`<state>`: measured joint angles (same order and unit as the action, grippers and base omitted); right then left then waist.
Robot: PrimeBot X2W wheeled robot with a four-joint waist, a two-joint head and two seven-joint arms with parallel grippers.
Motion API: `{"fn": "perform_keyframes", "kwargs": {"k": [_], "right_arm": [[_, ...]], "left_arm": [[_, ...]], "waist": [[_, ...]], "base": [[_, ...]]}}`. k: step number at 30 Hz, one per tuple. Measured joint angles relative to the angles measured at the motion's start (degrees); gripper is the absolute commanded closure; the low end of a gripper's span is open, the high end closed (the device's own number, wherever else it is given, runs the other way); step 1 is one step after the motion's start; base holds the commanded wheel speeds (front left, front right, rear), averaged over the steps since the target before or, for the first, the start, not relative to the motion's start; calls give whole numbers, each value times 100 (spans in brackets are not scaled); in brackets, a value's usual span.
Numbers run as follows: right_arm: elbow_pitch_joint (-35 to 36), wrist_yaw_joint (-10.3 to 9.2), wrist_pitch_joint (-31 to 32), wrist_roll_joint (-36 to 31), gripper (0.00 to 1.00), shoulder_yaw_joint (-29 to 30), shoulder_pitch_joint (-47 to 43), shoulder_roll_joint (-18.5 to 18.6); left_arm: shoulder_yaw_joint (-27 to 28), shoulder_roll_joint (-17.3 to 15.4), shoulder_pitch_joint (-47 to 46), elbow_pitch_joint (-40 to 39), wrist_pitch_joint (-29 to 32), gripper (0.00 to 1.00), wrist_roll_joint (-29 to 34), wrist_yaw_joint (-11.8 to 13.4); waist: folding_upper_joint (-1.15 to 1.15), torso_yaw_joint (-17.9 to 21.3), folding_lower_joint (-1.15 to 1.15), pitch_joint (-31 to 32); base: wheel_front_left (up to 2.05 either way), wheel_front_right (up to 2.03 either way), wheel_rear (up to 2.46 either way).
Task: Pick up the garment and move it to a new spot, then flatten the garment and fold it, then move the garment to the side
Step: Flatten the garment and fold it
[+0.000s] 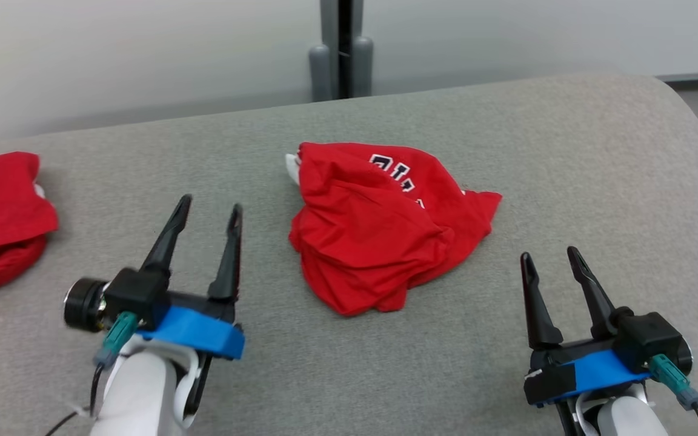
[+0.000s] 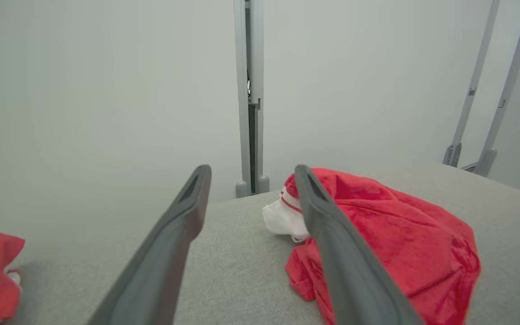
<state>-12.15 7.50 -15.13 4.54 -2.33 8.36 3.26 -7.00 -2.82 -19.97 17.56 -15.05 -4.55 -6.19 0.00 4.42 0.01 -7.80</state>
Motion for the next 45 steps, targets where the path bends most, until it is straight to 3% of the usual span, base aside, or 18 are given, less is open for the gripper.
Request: {"fn": "perform_keyframes", "kwargs": {"k": [11,17,26,27,29,37,45], "right_arm": [[0,0,0,144,0,-241,250,-23],[18,1,0,254,0,-243,321,-25],[38,0,0,319,0,-279,409,-27],[38,0,0,322,0,-280,419,-27],[45,0,0,322,0,-266,437,-27],[41,0,0,274,0,-168,432,-30],[26,0,0,252,0,-153,334,-34]], "left_arm": [[-531,-25,-1156,1215,0,0,63,-57],[-489,-153,-1475,2029,0,0,66,-54],[-470,-181,-1760,2572,0,0,46,-54],[-469,-180,-1789,2595,0,4,22,-60],[-474,-167,-1826,2601,0,100,-14,-80],[-573,-87,-1800,2198,0,100,-168,-102],[-436,-109,-993,1265,0,100,-227,-100]], "waist": [[0,673,0,-390],[0,994,0,-652],[0,1244,0,-902],[0,1252,0,-915],[0,1249,0,-936],[0,997,0,-919],[0,559,0,-733]], "base": [[0,0,0],[0,0,0],[0,0,0],[0,0,0],[0,0,0],[0,0,0],[0,0,0]]}}
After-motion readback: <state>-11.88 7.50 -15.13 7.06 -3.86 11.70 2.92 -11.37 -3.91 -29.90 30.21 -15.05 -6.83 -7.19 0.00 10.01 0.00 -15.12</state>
